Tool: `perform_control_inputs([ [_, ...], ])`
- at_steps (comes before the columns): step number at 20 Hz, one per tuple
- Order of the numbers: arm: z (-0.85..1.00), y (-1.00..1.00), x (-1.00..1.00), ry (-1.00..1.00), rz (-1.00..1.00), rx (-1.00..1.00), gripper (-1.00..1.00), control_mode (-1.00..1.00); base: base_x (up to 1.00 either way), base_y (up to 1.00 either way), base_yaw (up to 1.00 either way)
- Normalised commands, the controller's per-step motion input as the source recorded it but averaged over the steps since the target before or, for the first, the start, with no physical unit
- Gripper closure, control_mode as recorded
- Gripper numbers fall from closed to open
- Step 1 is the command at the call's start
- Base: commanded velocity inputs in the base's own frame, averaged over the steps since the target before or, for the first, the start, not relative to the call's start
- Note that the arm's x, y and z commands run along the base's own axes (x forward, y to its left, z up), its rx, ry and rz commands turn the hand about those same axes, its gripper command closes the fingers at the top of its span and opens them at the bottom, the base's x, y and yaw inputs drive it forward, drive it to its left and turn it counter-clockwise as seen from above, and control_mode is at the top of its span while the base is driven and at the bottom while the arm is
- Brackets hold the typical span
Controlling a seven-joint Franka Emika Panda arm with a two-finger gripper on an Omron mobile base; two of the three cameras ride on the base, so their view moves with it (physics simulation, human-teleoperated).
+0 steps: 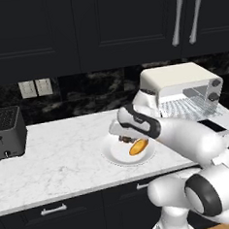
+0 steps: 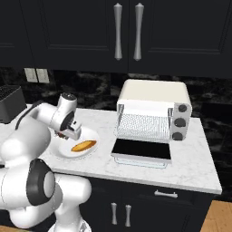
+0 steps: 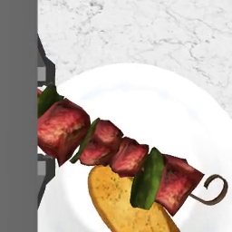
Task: Pick up the kebab skewer and baguette bread, and place them inside the toaster oven. Close the toaster oven door and start by setting the timer.
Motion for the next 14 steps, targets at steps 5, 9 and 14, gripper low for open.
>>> perform_control_inputs([
  [5, 0.33, -0.97, -0.14, 0.0, 0.21, 0.0, 1.0, -1.0, 0.0, 0.0, 0.0],
  [9, 0.08, -1.0, 0.0, 0.0, 0.2, -0.01, 1.0, -1.0, 0.0, 0.0, 0.0],
  [14, 0.04, -0.99, 0.0, 0.0, 0.25, -0.03, 1.0, -1.0, 0.0, 0.0, 0.0],
])
